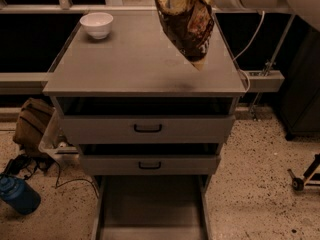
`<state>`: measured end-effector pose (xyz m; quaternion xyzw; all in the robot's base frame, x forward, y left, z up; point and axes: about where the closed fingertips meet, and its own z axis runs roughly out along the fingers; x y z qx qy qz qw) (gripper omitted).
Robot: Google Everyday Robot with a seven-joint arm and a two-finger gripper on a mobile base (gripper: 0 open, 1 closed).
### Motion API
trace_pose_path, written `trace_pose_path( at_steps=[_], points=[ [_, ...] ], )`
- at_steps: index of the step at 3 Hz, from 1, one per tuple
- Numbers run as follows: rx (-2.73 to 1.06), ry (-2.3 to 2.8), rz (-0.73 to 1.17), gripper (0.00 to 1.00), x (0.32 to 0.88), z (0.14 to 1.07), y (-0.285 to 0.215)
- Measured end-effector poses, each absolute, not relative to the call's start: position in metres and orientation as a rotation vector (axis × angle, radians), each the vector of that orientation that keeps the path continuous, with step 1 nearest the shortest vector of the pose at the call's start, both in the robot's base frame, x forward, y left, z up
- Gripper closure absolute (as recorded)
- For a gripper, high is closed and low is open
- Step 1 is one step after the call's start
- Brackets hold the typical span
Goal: Pick brown chip bag from bottom drawer and place on counter
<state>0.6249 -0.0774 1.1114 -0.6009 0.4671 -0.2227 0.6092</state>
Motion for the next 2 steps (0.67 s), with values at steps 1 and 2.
trace_pose_path(
  at_steps=[1,2],
  points=[
    [-1.379,1.068,-0.603,1.00,0.647,1.111,-0.087],
    [-1.362,1.014,-0.660,1.00,0.683,1.103,-0.077]
  ],
)
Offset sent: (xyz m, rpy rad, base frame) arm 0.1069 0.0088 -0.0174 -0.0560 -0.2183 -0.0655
